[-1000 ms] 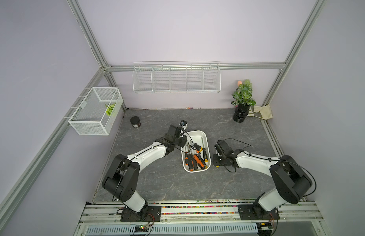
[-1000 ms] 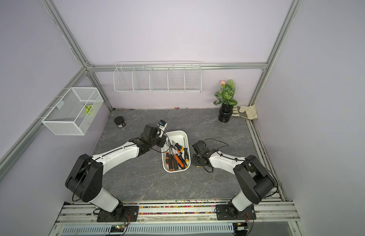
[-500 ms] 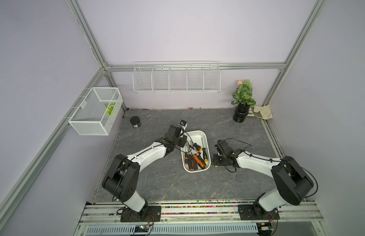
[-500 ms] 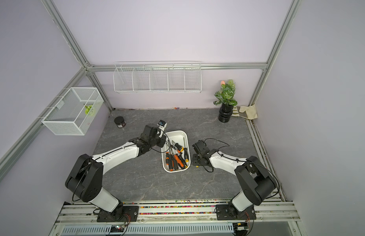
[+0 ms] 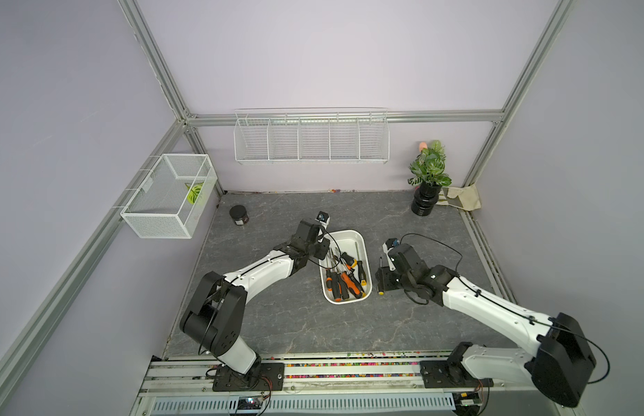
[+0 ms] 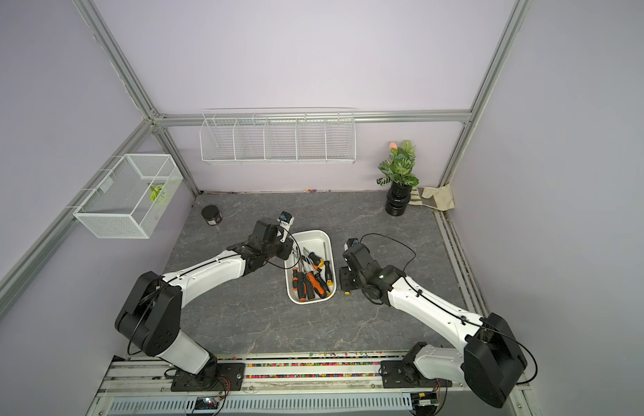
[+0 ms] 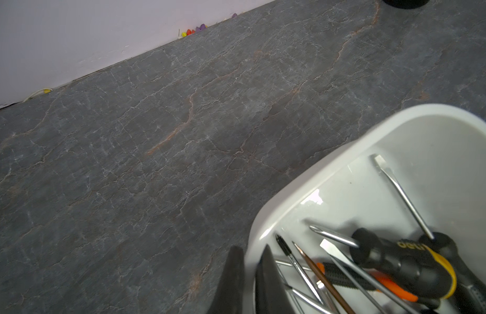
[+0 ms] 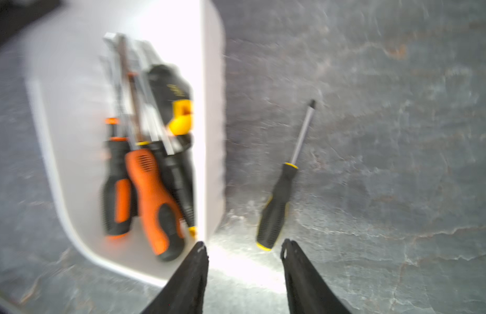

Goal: Take out the screwdriver from the storage box
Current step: Pick up the screwdriver from the storage box.

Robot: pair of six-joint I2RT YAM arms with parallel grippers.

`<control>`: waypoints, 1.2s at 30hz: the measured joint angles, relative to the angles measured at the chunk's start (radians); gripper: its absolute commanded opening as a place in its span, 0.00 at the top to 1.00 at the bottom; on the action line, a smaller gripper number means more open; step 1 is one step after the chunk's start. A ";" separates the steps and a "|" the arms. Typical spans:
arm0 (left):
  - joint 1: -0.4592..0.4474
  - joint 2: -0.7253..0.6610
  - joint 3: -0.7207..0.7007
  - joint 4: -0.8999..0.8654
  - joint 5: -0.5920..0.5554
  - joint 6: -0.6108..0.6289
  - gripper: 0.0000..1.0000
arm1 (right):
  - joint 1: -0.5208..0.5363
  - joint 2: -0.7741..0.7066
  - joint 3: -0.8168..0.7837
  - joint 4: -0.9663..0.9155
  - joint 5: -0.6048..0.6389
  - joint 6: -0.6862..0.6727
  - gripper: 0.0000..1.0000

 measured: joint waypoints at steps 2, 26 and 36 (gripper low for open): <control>0.000 0.000 0.000 0.000 0.000 -0.003 1.00 | 0.048 0.003 0.039 -0.019 0.009 -0.017 0.51; 0.005 0.000 0.000 -0.008 0.012 -0.030 1.00 | 0.174 0.444 0.293 -0.120 -0.023 -0.200 0.50; 0.016 0.000 -0.002 -0.015 0.023 -0.037 1.00 | 0.174 0.552 0.369 -0.145 -0.009 -0.236 0.57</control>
